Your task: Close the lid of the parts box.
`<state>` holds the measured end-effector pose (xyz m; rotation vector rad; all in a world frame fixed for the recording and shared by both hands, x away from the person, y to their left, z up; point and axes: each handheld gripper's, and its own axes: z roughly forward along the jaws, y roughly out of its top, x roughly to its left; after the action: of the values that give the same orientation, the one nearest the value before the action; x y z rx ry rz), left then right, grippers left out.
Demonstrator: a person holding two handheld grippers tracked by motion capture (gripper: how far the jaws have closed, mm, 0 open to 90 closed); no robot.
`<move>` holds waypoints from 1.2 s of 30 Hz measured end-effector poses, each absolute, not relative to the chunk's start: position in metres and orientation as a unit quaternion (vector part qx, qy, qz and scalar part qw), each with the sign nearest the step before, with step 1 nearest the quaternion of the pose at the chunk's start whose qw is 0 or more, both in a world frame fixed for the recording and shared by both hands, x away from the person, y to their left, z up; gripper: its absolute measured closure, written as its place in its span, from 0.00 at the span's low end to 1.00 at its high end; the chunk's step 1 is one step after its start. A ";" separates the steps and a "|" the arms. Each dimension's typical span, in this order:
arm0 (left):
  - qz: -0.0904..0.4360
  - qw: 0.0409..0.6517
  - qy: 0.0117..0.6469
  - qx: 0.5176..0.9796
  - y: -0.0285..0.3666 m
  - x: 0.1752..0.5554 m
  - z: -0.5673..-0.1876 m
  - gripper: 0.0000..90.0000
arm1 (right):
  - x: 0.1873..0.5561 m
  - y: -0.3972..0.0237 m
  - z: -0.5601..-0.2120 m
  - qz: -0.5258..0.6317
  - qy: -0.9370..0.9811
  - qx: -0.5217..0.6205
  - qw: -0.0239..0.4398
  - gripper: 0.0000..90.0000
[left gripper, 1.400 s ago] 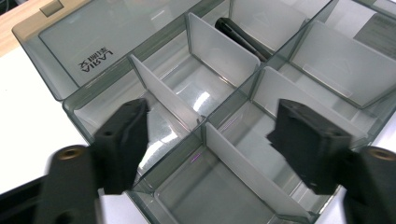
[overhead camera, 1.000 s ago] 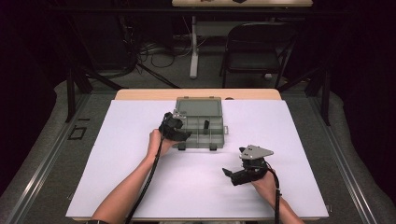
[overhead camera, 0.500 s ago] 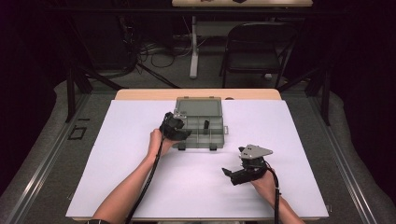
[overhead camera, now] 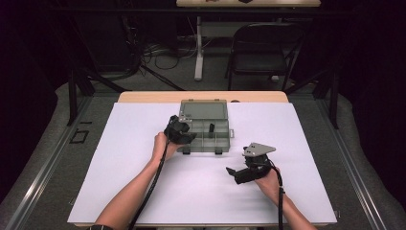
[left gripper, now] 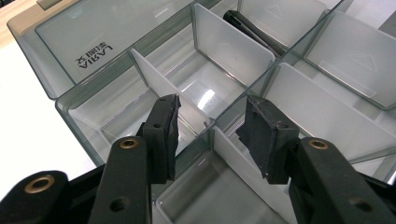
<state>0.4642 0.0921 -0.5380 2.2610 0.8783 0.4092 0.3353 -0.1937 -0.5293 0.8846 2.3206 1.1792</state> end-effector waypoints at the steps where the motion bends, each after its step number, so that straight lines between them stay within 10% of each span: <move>1: 0.157 0.335 0.337 0.866 0.092 0.464 -0.538 0.61 | 0.338 -0.193 -0.528 0.418 0.828 0.316 0.198 0.00; 21: 0.158 0.335 0.337 0.866 0.092 0.465 -0.538 0.62 | 0.440 -0.189 -0.499 0.428 0.811 0.344 0.201 0.04; 36: 0.156 0.336 0.336 0.866 0.093 0.465 -0.538 0.62 | 0.487 -0.192 -0.504 0.396 0.808 0.381 0.214 0.90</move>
<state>0.4646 0.0925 -0.5381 2.2585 0.8775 0.4064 0.4873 -0.1915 -0.5042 1.0570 2.2406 1.0981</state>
